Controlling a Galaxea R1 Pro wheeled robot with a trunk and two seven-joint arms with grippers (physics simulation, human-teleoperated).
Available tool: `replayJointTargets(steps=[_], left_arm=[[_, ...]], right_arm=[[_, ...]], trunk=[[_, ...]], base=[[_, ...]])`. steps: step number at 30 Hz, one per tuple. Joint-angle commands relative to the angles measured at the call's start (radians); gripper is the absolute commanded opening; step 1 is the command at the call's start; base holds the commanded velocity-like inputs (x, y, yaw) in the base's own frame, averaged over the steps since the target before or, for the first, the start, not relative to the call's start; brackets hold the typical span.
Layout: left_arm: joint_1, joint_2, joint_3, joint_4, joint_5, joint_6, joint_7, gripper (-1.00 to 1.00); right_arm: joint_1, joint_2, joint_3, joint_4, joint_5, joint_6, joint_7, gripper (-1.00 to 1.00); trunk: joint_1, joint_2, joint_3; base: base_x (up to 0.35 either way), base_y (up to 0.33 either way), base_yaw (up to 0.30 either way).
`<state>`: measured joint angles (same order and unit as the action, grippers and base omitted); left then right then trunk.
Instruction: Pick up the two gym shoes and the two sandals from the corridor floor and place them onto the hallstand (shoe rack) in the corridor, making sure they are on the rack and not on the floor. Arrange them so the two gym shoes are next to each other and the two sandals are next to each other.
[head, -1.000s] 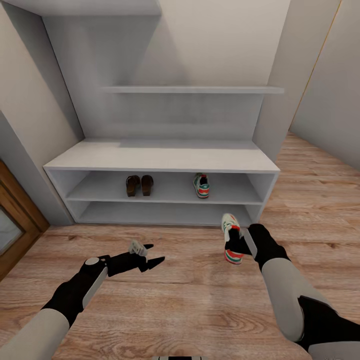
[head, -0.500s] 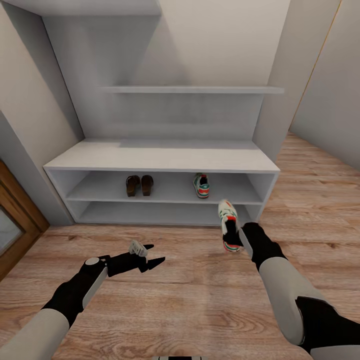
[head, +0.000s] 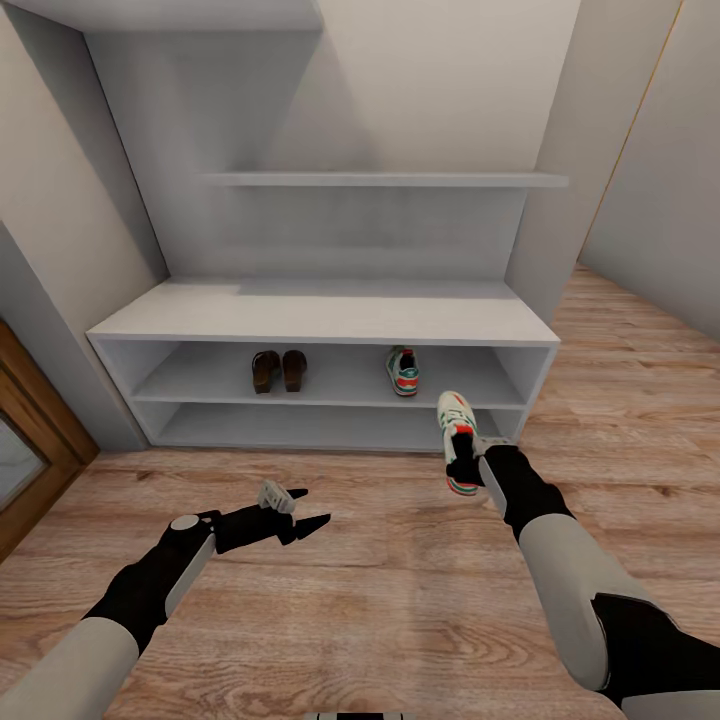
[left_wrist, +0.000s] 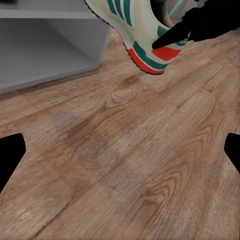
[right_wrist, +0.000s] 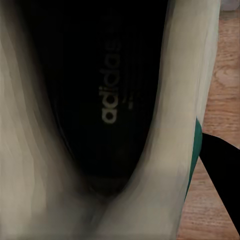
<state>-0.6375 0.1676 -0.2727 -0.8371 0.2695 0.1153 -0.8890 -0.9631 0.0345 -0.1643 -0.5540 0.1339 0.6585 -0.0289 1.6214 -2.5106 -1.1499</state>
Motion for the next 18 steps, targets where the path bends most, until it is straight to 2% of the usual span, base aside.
replayJointTargets(steps=[1,5,11,18], left_arm=[[-0.001,0.001,-0.003,0.0,0.011,0.01,-0.001,1.0],[0.0,0.001,-0.003,0.0,0.011,0.01,-0.001,1.0],[0.0,0.001,-0.003,0.0,0.011,0.01,-0.001,1.0],[0.0,0.001,-0.003,0.0,0.011,0.01,-0.001,1.0]], right_arm=[[0.0,0.001,-0.007,-0.001,0.009,0.004,0.004,-1.0],[0.0,0.001,-0.008,-0.002,0.005,0.005,0.006,-1.0],[0.0,0.001,-0.009,0.0,0.003,0.005,0.007,-1.0],[0.0,0.001,-0.009,0.0,0.004,0.006,0.006,-1.0]], trunk=[[0.0,0.0,-0.001],[0.0,0.0,-0.001],[0.0,0.0,-0.001],[0.0,0.0,-0.001]], base=[[0.0,0.0,0.0],[0.019,0.0,0.0],[0.248,0.0,0.0],[0.07,0.0,0.0]])
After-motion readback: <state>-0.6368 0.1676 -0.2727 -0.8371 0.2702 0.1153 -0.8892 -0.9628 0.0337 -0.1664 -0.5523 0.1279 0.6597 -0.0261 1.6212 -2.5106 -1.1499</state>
